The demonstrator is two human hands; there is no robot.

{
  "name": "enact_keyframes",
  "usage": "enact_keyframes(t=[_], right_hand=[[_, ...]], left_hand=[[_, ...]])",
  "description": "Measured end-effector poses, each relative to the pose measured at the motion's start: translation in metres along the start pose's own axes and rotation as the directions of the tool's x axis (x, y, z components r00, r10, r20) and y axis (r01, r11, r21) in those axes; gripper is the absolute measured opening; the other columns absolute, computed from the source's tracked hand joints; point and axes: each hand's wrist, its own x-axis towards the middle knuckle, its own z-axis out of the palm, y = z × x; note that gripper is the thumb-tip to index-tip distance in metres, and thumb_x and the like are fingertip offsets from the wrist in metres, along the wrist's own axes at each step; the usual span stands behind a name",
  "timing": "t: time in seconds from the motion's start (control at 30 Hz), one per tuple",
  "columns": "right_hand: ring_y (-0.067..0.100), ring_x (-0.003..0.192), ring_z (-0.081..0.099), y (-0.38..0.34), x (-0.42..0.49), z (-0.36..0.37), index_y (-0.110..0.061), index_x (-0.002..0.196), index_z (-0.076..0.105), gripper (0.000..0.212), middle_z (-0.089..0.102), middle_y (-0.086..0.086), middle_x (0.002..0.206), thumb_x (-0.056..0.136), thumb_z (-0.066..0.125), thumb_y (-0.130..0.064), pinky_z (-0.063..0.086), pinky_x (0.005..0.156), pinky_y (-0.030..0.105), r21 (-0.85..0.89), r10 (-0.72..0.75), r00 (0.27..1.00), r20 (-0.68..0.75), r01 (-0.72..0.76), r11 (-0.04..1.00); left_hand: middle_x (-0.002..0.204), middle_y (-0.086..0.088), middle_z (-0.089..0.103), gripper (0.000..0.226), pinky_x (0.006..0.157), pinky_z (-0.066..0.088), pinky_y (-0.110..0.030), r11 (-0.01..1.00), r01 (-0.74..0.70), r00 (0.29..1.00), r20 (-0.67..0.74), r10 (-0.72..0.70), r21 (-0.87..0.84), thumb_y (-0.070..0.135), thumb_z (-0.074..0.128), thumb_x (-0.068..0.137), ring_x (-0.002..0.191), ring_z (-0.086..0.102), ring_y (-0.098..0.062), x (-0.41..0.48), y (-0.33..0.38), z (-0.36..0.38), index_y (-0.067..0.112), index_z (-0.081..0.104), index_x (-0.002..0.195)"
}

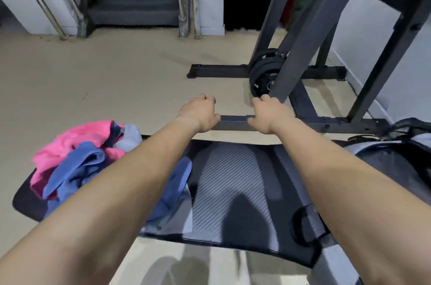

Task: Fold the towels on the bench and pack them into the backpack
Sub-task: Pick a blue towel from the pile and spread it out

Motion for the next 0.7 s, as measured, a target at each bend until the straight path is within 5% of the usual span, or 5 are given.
enact_keyframes(t=[0.37, 0.7], right_hand=[[0.034, 0.129, 0.045, -0.075, -0.192, -0.015, -0.016, 0.145, 0.041, 0.057, 0.045, 0.012, 0.143, 0.095, 0.053, -0.04, 0.043, 0.099, 0.049, -0.07, -0.147, 0.983, -0.108, 0.14, 0.988], [0.032, 0.131, 0.042, -0.122, -0.26, 0.034, -0.018, 0.149, 0.036, 0.06, 0.039, 0.01, 0.148, 0.096, 0.052, -0.042, 0.042, 0.101, 0.047, -0.089, -0.238, 0.969, -0.07, 0.232, 0.969]], left_hand=[[0.139, -0.01, 0.047, 0.05, 0.1, 0.044, -0.041, 0.994, -0.045, 0.986, -0.164, 0.028, -0.095, 0.035, 0.052, 0.095, 0.127, 0.048, -0.032, -0.213, -0.023, -0.018, 0.015, 0.046, 0.141], [0.134, -0.005, 0.05, 0.042, 0.092, 0.049, -0.044, 0.996, 0.012, 0.974, -0.225, -0.032, -0.092, 0.033, 0.05, 0.094, 0.121, 0.051, -0.028, -0.316, -0.086, -0.003, 0.018, 0.052, 0.134]])
